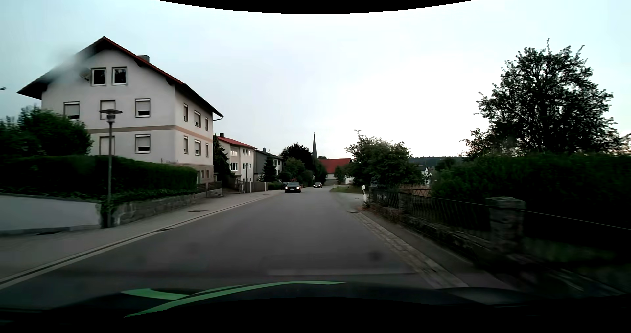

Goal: Follow the waypoints while adhering to traffic rules and regulations

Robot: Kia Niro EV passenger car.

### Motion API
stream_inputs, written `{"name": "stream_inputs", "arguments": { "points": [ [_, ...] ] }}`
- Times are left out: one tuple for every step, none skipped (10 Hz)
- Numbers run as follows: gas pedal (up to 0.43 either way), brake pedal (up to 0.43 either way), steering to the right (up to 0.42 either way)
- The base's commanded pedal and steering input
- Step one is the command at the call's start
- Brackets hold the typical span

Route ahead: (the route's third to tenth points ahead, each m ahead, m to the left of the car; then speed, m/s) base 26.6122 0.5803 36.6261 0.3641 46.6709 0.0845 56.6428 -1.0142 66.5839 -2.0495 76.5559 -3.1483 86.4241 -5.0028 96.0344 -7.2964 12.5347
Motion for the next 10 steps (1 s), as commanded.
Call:
{"name": "stream_inputs", "arguments": {
  "points": [
    [0.067,0.000,0.005],
    [0.067,0.000,0.005],
    [0.067,0.000,0.005],
    [0.067,0.000,0.005],
    [0.067,0.000,0.005],
    [0.067,0.000,0.004],
    [0.067,0.000,0.001],
    [0.067,0.000,0.000],
    [0.067,0.000,0.001],
    [0.067,0.000,0.000]
  ]
}}
